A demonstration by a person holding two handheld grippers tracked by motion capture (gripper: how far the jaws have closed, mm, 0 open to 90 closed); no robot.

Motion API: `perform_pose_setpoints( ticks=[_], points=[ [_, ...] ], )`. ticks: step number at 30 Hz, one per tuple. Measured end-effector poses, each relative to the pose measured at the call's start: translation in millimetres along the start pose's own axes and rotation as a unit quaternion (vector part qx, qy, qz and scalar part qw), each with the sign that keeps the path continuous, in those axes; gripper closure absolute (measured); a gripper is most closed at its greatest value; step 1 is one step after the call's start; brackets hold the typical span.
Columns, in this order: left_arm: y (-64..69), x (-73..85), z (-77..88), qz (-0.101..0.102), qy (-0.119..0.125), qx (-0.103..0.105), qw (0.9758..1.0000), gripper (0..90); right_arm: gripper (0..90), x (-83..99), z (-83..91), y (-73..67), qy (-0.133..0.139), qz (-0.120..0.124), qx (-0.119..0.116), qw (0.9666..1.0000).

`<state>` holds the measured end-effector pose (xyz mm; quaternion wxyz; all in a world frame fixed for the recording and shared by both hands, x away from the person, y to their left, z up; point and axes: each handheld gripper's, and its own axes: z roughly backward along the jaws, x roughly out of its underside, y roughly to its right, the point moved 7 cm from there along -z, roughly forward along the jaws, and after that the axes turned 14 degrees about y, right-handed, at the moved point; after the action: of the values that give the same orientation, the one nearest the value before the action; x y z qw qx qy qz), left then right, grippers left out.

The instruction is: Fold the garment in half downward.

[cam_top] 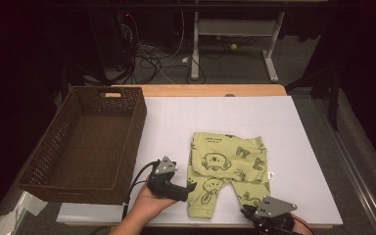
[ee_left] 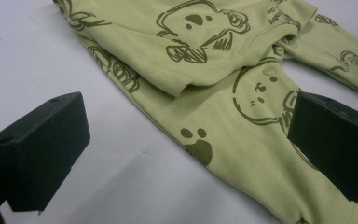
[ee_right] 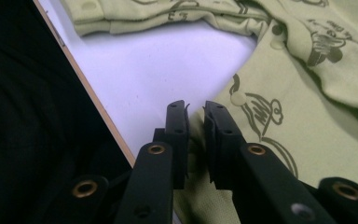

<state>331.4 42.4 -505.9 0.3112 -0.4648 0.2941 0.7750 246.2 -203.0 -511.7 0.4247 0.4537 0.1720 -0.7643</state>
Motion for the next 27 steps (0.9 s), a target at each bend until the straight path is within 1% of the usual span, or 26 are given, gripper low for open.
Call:
perform_pose_setpoints(
  ticks=[1, 3, 6, 9, 12, 13, 16, 19, 20, 21, 22, 24, 26, 27],
  points=[
    [1.0, -0.2, -0.3, -0.003, 0.0, 0.0, 1.0, 0.0, 82.4, -1.6, 0.2, 0.4, 0.002, 0.001, 0.004, 1.0],
    [2.5, -0.7, -0.6, -0.005, -0.001, 0.004, 1.0, 0.0, 82.4, -5.1, -0.9, -0.7, 0.012, -0.003, -0.001, 0.9999],
    [3.0, -1.1, -1.2, -0.009, -0.001, 0.004, 1.0, 0.0, 82.3, -9.6, -2.4, -2.1, 0.019, -0.004, -0.002, 0.9998],
    [2.2, -0.7, -1.4, -0.011, -0.003, 0.004, 0.9999, 0.0, 82.3, -16.0, -2.5, -2.7, 0.032, -0.012, -0.004, 0.9994],
    [2.1, -1.2, -1.8, -0.009, 0.0, 0.002, 1.0, 0.0, 82.2, -20.3, -4.3, -4.1, 0.034, -0.014, -0.007, 0.9993],
    [2.3, -1.3, -1.8, -0.01, 0.0, 0.002, 1.0, 0.0, 82.2, -21.8, -5.5, -5.5, 0.036, -0.018, -0.012, 0.9991],
    [2.6, -1.3, -2.1, -0.011, -0.001, 0.002, 0.9999, 0.0, 82.1, -23.2, -10.5, -10.5, 0.027, -0.01, -0.016, 0.9994],
    [2.6, -1.2, -2.6, -0.011, -0.002, 0.003, 0.9999, 0.0, 80.9, -15.9, -19.3, -15.3, 0.002, -0.004, -0.026, 0.9997],
    [2.7, -1.2, -2.7, -0.011, -0.002, 0.004, 0.9999, 0.0, 80.2, -13.5, -22.0, -15.8, 0.001, -0.002, -0.024, 0.9997],
    [2.9, -1.3, -2.8, -0.011, -0.002, 0.004, 0.9999, 0.0, 79.7, -13.1, -22.3, -16.1, 0.003, -0.009, -0.026, 0.9996],
    [3.0, -1.3, -3.0, -0.01, -0.002, 0.005, 0.9999, 0.0, 79.2, -13.4, -22.2, -15.7, 0.003, -0.009, -0.027, 0.9996],
    [3.5, -1.0, -3.8, -0.01, -0.003, 0.007, 0.9999, 0.0, 75.4, -13.0, -22.3, -16.4, 0.004, -0.011, -0.03, 0.9995],
    [4.1, -0.5, -4.8, -0.01, -0.005, 0.009, 0.9999, 0.0, 65.4, -13.2, -22.0, -17.8, 0.006, -0.013, -0.039, 0.9991],
    [4.4, -0.5, -5.1, -0.011, -0.006, 0.01, 0.9999, 0.0, 63.3, -14.3, -21.3, -18.0, 0.011, -0.011, -0.044, 0.9989]
  ],
)
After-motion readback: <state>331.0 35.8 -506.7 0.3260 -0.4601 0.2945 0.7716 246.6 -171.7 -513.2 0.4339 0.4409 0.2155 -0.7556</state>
